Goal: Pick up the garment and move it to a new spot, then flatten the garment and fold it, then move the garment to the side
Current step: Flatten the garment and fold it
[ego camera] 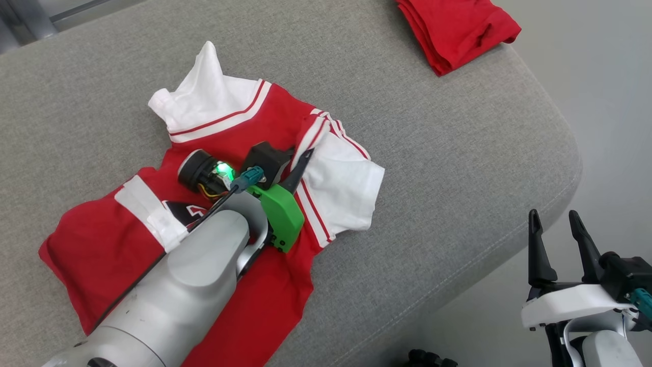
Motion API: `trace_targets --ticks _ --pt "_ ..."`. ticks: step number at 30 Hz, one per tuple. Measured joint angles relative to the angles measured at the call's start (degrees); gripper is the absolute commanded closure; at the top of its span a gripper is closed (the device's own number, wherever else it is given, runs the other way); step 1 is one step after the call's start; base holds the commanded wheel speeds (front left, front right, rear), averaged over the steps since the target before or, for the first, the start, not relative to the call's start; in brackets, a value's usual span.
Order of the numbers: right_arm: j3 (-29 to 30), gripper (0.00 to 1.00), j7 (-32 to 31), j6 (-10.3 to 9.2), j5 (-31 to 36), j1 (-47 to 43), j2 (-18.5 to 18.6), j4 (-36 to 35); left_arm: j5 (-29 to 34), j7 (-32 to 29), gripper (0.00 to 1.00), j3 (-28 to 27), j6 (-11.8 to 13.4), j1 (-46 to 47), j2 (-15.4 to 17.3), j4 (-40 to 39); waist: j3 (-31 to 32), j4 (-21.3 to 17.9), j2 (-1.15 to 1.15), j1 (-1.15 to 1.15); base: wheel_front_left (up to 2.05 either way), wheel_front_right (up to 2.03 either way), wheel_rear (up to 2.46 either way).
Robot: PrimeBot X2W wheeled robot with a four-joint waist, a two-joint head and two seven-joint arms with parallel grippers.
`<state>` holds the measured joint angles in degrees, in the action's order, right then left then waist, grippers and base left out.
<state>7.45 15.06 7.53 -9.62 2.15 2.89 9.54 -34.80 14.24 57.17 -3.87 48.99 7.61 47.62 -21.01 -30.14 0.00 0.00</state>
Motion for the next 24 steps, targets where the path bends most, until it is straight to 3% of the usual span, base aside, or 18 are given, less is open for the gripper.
trace_targets --ticks 7,11,17,24 --pt "-1.5 0.0 0.0 0.0 0.9 1.1 0.0 0.6 2.6 0.7 0.0 -1.1 2.4 0.7 -1.0 4.5 0.8 0.6 0.0 0.0 0.0 0.0 0.0" --pt "-0.4 0.0 0.0 0.0 3.2 1.2 0.0 -0.1 3.9 0.7 0.0 -6.3 5.5 -1.6 -1.0 -2.3 1.5 2.4 0.0 0.0 0.0 0.0 0.0" --pt "2.8 0.0 0.0 0.0 7.1 1.5 -0.1 -2.2 7.2 0.8 0.0 -17.3 9.3 -14.5 0.6 -17.8 3.8 7.0 0.0 0.0 0.0 0.0 0.0" --pt "5.2 0.0 0.0 0.0 10.0 -0.1 -0.1 -3.5 11.9 0.8 0.0 -26.1 10.6 -31.0 0.8 -31.1 7.9 14.1 0.0 0.0 0.0 0.0 0.0"
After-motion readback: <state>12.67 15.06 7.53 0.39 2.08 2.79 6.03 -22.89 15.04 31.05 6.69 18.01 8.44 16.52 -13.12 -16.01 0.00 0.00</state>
